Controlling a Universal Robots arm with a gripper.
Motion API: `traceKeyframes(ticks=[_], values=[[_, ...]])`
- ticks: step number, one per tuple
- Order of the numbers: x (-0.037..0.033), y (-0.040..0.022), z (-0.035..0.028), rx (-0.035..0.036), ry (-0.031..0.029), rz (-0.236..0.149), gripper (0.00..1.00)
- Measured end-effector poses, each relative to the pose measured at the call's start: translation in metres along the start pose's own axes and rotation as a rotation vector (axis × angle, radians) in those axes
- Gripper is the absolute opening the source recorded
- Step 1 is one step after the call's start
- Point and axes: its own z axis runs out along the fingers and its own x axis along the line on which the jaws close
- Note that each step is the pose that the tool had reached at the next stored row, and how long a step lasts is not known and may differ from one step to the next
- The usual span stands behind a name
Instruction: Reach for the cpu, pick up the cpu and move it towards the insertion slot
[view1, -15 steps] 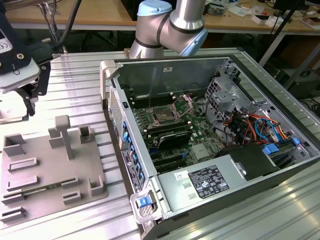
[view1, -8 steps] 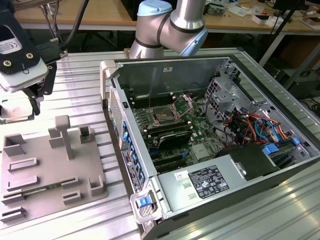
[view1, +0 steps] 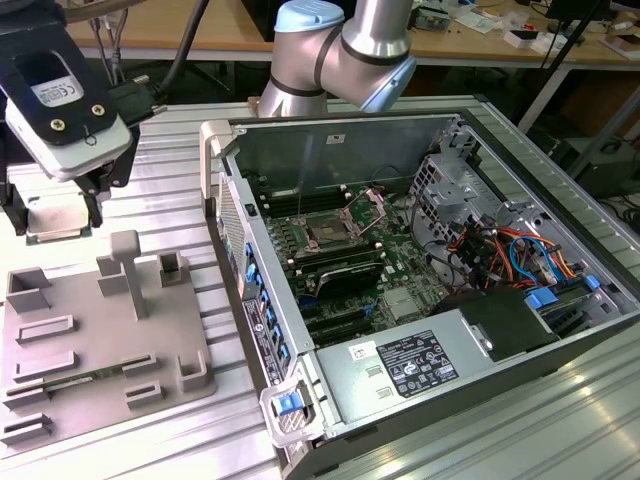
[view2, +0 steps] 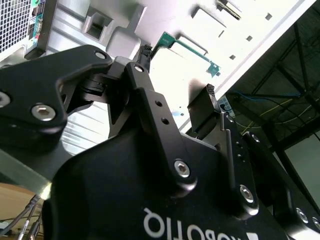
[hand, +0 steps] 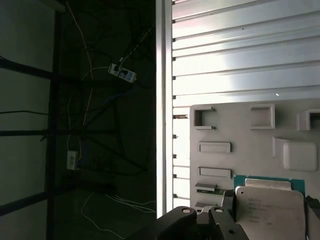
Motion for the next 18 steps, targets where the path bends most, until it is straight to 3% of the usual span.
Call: traceKeyframes(ticks=[18], values=[[-0.0305, -0.0004, -0.0004, 0.0003, 0.0, 0.0, 0.55]])
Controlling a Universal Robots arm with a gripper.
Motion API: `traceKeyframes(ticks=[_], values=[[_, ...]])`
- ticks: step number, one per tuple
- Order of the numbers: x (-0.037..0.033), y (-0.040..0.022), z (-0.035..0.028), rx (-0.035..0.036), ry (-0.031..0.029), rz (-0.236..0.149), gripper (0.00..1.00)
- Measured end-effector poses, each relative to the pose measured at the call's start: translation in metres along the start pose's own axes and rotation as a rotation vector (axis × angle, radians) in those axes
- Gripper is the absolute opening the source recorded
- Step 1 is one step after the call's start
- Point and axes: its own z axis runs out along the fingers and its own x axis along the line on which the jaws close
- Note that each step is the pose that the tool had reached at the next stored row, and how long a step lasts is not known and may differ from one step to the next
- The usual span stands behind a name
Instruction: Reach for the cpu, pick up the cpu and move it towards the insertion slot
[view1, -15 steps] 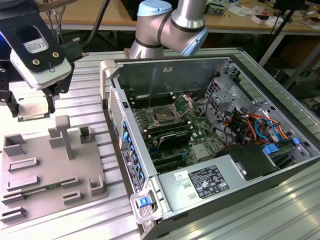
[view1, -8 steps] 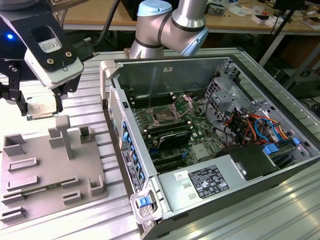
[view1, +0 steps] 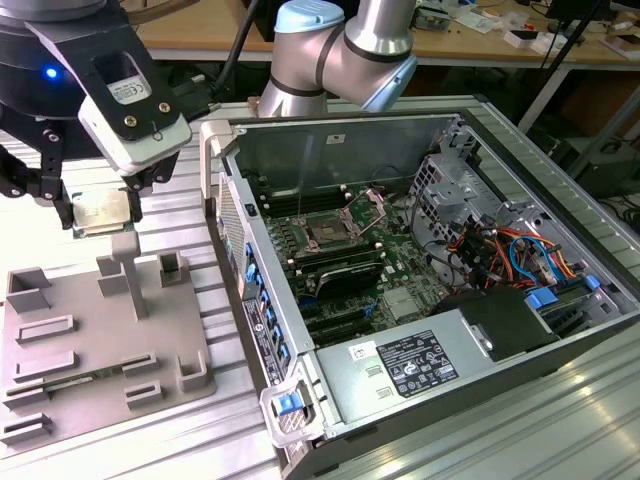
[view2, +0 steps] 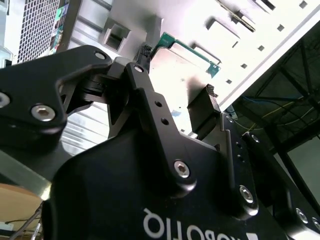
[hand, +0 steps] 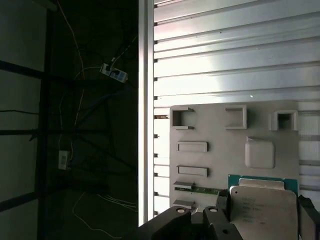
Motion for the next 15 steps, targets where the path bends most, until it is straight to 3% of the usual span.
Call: traceKeyframes(ticks=[4, 11, 15], values=[[-0.0088, -0.0001, -0.0001, 0.0, -0.0001, 0.0, 0.55], [-0.0102, 0.0001, -0.0061, 0.007, 0.0, 0.0, 0.55], [-0.0116, 0.0, -0.0063, 0.0076, 0.0001, 0.0, 0.55]])
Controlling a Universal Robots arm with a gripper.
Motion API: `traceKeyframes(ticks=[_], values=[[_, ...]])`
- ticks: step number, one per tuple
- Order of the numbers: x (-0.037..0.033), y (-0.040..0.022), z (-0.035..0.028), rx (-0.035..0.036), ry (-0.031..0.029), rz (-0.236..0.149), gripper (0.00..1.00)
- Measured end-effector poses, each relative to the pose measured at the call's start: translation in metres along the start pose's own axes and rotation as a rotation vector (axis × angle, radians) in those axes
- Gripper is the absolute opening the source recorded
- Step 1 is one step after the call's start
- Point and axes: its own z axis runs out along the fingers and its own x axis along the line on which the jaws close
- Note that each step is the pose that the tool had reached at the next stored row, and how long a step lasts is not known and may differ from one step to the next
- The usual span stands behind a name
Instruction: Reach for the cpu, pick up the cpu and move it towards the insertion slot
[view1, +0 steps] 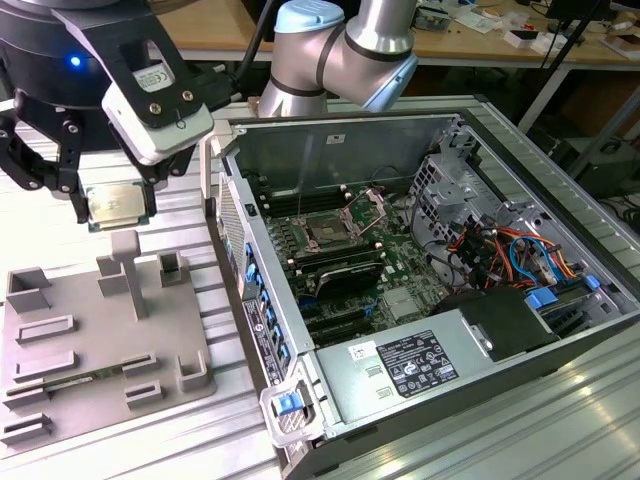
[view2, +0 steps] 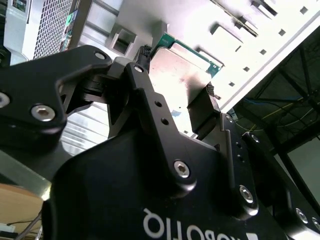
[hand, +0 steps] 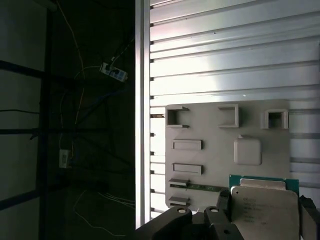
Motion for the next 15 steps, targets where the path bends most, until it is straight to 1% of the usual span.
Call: traceKeyframes(ticks=[4, 15], values=[[-0.0029, 0.0, 0.0, 0.0, -0.0001, 0.0, 0.55], [-0.0041, 0.0, 0.0, 0.0001, -0.0001, 0.0, 0.55]])
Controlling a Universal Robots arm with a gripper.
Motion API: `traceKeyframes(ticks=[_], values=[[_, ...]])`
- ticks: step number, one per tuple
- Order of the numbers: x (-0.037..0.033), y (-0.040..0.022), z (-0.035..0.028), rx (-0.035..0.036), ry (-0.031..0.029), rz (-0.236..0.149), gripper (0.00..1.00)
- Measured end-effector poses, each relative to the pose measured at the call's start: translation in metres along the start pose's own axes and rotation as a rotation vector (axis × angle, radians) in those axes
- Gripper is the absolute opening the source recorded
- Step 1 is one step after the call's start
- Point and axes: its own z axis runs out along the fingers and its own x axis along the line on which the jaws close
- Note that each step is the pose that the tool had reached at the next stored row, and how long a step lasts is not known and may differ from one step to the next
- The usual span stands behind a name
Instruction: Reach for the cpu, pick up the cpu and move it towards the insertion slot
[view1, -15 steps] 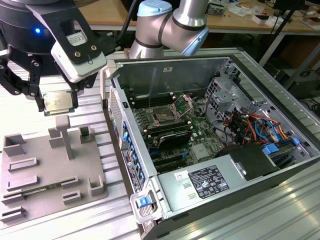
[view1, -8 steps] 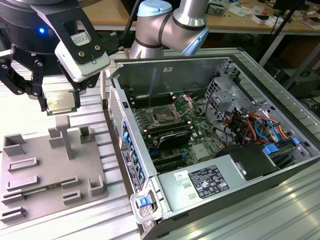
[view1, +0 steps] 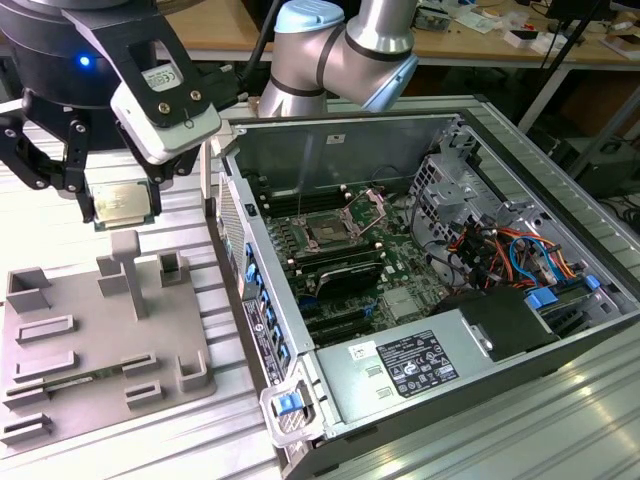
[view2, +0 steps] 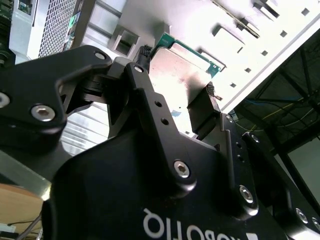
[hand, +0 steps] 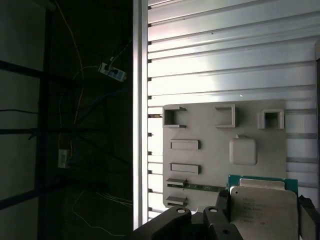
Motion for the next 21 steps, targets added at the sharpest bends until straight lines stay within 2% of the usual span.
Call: traceKeyframes(ticks=[4, 9, 17, 21], values=[[-0.0032, -0.0001, -0.0001, 0.0008, 0.0001, 0.0, 0.55], [-0.013, 0.0001, -0.0002, 0.0036, 0.0002, 0.0, 0.55], [-0.016, 0.0001, -0.0002, 0.0044, 0.0001, 0.0, 0.55], [-0.0219, 0.0002, -0.0003, 0.0048, 0.0001, 0.0, 0.55]])
